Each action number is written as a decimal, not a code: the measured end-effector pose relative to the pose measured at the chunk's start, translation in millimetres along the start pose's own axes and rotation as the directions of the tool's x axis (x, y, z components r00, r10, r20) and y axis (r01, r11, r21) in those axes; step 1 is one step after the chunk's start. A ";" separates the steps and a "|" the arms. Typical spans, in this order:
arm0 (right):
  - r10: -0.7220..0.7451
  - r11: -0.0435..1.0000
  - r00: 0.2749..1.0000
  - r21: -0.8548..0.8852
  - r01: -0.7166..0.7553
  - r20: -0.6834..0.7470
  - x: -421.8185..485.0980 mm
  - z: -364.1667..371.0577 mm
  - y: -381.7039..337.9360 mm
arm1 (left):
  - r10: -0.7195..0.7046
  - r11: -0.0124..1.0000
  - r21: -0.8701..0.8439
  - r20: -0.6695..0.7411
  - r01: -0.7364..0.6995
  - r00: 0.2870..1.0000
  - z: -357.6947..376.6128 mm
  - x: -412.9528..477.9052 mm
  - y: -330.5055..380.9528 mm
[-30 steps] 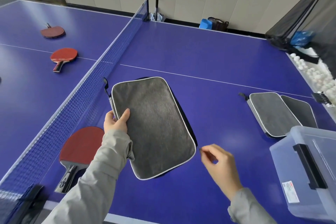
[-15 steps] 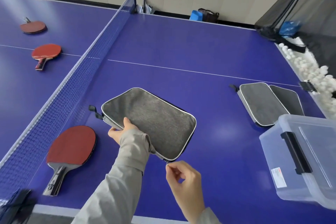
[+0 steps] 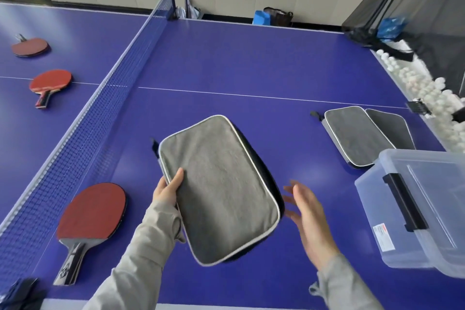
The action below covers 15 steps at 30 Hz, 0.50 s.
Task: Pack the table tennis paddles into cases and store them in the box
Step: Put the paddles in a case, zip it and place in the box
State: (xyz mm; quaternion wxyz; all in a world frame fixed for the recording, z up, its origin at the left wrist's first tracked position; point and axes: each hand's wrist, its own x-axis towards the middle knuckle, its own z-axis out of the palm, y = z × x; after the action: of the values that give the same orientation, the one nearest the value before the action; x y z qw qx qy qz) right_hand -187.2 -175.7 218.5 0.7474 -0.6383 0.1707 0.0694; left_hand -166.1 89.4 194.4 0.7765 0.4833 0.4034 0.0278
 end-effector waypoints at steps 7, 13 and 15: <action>0.159 0.976 0.887 0.067 -0.208 0.434 -8.2 12.1 -15.1 | -0.052 0.977 0.213 0.104 0.029 0.993 24.9 -8.0 -24.5; -0.052 0.970 0.963 -0.216 0.111 0.264 -26.3 36.3 13.9 | -0.066 0.875 0.467 0.382 -0.130 0.922 63.1 -62.5 -40.3; -0.076 0.962 0.951 -0.230 0.149 0.298 -35.1 44.7 24.1 | -0.090 0.928 0.359 0.479 -0.101 0.873 71.3 -78.2 -46.5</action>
State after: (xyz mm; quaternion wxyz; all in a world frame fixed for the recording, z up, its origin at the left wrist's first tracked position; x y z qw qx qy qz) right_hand -220.2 -123.8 213.8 0.6806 -0.7193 0.0134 0.1389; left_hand -188.3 -21.1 220.1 0.7465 0.6144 0.1913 -0.1695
